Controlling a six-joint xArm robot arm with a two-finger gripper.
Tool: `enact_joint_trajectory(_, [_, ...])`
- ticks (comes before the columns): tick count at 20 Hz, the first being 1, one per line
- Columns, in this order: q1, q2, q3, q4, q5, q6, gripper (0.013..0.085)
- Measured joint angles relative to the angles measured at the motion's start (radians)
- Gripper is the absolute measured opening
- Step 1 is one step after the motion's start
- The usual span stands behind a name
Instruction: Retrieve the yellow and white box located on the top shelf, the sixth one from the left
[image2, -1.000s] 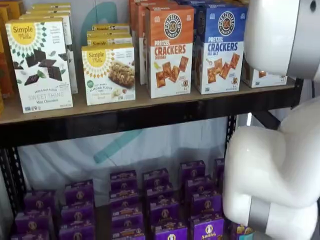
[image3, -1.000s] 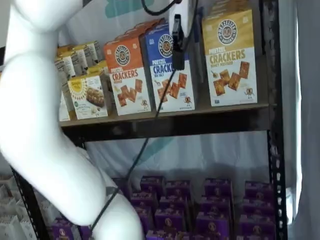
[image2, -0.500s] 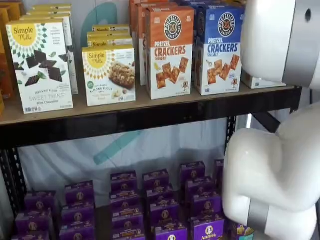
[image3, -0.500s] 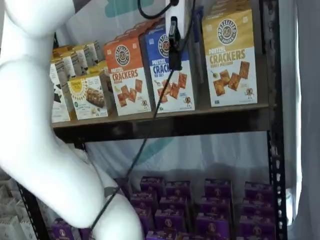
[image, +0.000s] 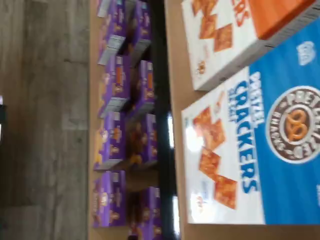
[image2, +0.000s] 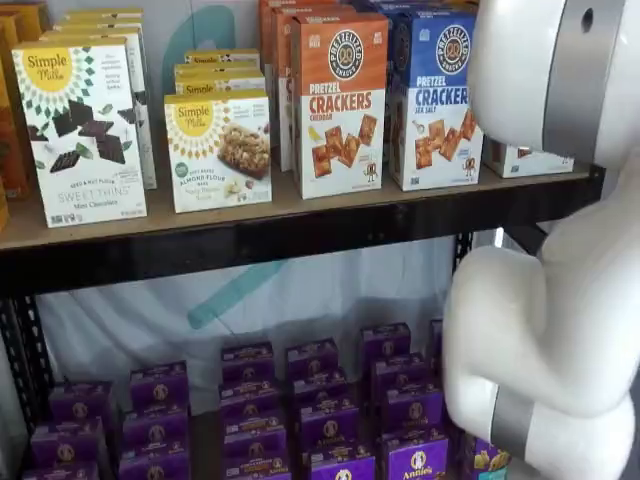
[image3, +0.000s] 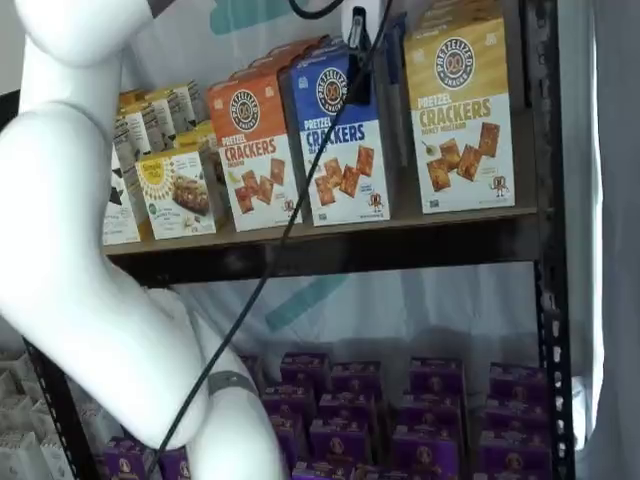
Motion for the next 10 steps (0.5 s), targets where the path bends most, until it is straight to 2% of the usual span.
enact_joint_trajectory(5, [-0.036, -0.021, 0.044, 0.079, -0.089, -0.026, 0.085])
enact_joint_trajectory(10, [-0.051, -0.018, 0.063, 0.126, -0.164, -0.05, 0.085])
